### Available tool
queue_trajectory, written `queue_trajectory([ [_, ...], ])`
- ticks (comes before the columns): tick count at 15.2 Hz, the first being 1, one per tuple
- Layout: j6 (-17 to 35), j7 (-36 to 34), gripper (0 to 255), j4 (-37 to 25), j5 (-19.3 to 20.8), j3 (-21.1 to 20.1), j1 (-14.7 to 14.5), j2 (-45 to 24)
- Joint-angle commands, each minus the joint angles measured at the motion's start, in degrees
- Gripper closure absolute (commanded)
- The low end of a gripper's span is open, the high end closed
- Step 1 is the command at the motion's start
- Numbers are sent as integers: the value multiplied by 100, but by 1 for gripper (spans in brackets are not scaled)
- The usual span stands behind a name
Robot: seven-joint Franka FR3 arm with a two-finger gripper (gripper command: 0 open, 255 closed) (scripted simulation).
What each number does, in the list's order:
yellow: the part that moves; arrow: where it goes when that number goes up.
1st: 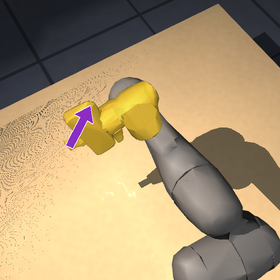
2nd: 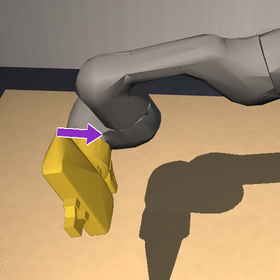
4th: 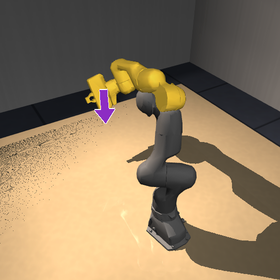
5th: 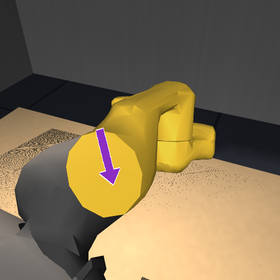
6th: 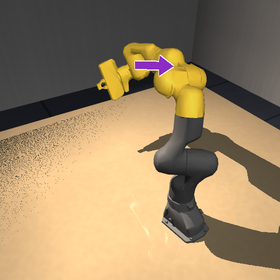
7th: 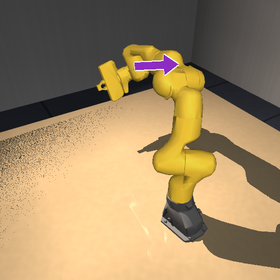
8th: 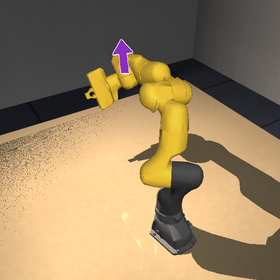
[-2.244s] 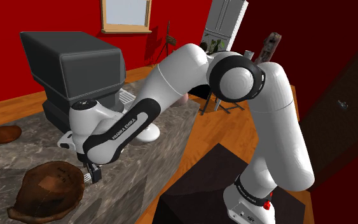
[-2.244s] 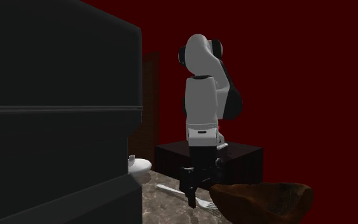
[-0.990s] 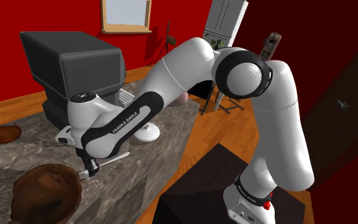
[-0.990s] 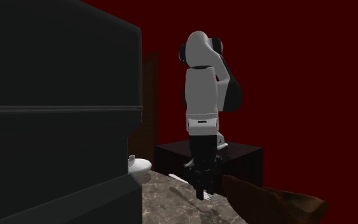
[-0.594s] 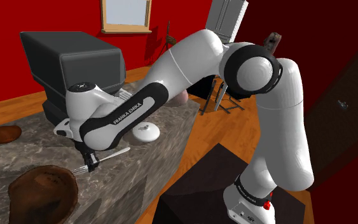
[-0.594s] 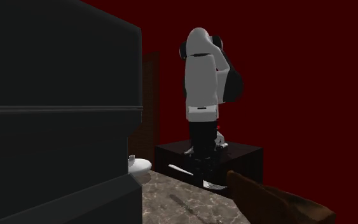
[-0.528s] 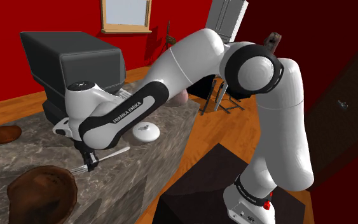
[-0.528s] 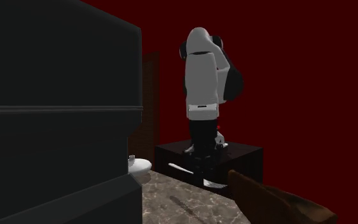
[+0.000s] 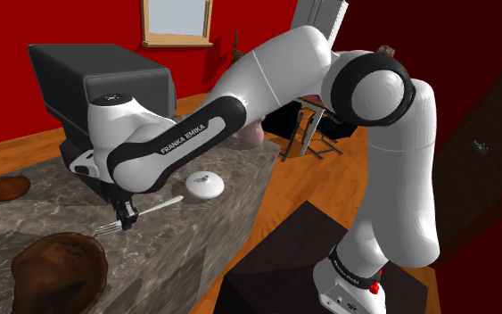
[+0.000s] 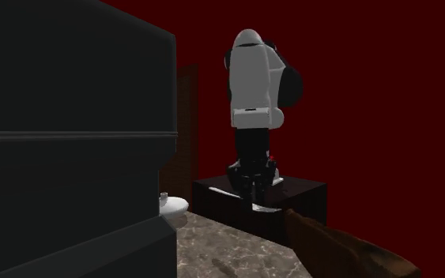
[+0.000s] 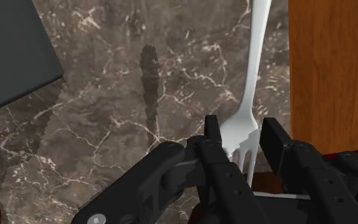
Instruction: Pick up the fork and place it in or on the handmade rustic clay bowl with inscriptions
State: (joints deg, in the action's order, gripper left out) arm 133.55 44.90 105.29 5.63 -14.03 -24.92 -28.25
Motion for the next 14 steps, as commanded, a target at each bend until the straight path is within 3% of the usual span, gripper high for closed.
queue_trajectory([
  [1, -120, -1, 255, -18, -28, -22, 2, 103],
  [12, -758, 63, 255, -218, -163, -98, 58, 552],
  [14, -899, -174, 255, -603, -79, -127, -141, 304],
])
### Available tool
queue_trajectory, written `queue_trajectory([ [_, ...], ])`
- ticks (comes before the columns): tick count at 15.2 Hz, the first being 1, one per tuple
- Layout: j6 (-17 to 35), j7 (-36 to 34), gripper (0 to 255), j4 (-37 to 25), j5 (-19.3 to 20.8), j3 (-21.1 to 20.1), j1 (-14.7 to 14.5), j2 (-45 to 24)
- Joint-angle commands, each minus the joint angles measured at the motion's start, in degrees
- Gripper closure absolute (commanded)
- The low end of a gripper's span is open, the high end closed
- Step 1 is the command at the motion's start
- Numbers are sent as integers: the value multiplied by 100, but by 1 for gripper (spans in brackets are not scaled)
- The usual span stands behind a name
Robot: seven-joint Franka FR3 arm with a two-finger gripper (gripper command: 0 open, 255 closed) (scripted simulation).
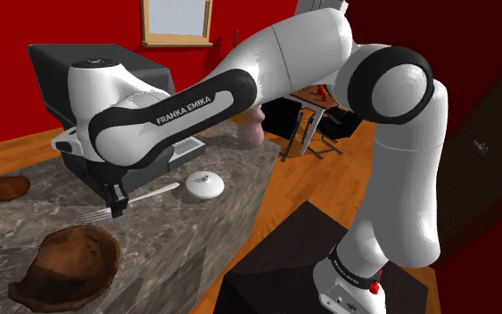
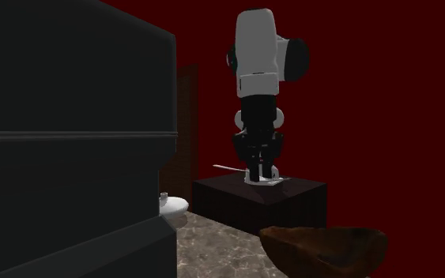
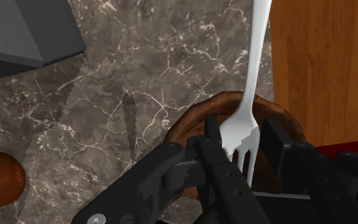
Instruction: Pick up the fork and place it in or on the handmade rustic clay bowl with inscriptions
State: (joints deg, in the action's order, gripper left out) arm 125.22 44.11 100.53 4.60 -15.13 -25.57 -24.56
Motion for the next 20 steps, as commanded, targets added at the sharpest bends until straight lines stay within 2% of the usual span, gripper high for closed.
queue_trajectory([
  [1, -143, -209, 255, -333, 65, -28, -178, -195],
  [10, -1061, -1018, 255, -2633, 388, -43, -1123, -1581],
  [20, -489, -1046, 255, -2364, 459, 14, -1137, -1889],
])
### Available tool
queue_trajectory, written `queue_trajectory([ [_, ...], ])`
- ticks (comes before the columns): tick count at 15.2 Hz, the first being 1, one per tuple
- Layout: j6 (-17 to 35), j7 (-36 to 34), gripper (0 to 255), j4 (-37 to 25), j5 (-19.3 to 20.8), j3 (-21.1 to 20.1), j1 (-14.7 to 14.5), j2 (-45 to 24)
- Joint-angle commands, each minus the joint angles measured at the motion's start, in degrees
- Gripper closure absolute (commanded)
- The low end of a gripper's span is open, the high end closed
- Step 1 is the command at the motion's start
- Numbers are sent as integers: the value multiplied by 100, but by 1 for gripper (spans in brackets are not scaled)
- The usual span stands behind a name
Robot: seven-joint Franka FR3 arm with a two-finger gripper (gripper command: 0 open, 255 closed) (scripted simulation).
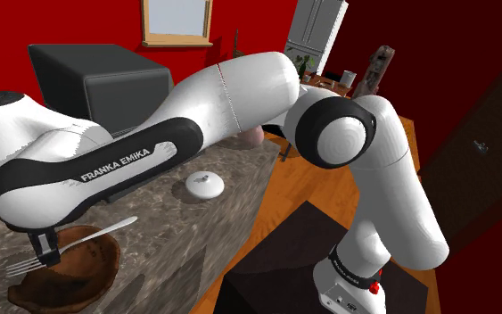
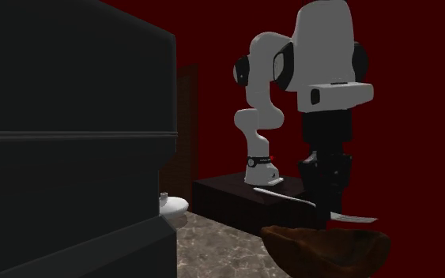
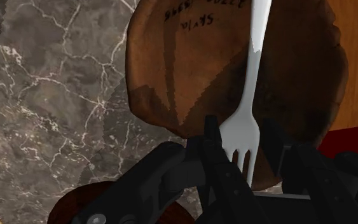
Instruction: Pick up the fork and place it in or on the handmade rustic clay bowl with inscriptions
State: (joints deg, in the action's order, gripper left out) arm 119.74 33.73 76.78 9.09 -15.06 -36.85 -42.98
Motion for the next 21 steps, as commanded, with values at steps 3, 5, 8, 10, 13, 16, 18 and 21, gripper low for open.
queue_trajectory([
  [3, 218, -17, 255, 59, 34, 26, -18, -159],
  [5, 289, -21, 255, 77, 45, 36, -23, -213],
  [8, 289, -21, 255, 76, 45, 36, -23, -214],
  [10, 289, -21, 255, 76, 45, 36, -23, -214],
  [13, 292, -21, 0, 82, 45, 36, -21, -210],
  [16, 292, -21, 0, 82, 45, 36, -21, -211],
  [18, 164, -10, 0, 54, 24, 19, -9, -110],
  [21, -205, 22, 0, -61, -33, -24, 22, 148],
])
